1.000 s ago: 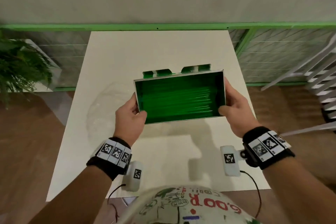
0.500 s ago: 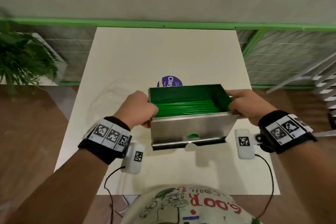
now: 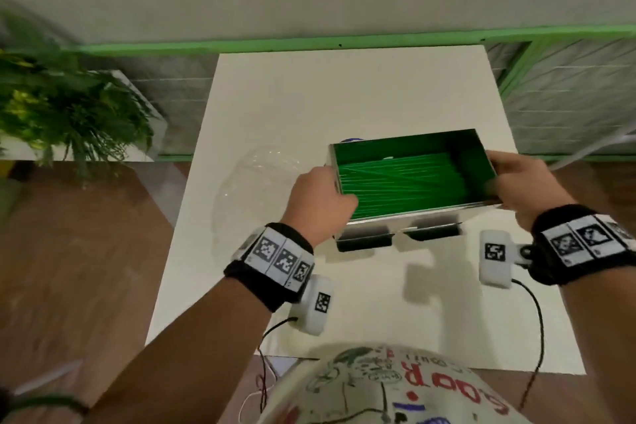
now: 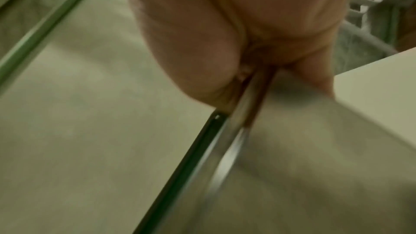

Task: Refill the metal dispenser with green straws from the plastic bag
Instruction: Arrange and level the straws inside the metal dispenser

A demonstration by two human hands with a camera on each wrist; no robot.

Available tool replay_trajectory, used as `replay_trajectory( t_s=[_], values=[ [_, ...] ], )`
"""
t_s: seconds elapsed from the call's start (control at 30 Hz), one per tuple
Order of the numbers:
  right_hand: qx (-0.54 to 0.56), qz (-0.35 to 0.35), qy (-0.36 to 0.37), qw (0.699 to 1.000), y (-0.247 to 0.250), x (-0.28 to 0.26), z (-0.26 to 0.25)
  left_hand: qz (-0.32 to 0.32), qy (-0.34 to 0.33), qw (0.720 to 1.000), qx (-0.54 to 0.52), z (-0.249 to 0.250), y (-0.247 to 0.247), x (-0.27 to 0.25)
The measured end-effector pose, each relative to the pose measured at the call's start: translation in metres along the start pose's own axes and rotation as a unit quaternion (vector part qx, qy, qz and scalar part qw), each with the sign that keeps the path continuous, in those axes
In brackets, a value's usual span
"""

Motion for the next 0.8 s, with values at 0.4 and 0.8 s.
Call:
replay_trajectory(
  t_s=[0.4,0.8],
  values=[
    [-0.252,-0.055,0.037,0.965,-0.021,-0.016,-0.004,-0.02,0.063,0.998,-0.024,-0.031,0.008,0.02],
    [-0.147,-0.152,-0.16,0.964,-0.051,-0.027,0.025,-0.029,0.015,0.998,-0.051,-0.044,0.033,0.022]
  ],
)
Point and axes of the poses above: each hand's wrist, its own x-axis towards the middle knuckle, its own y-axis out of the back of the hand, z = x × y, the point moved 10 cm from there along x, towards the middle knuckle, and after that the axes turned 8 degrees about y, right-handed, at the moved point
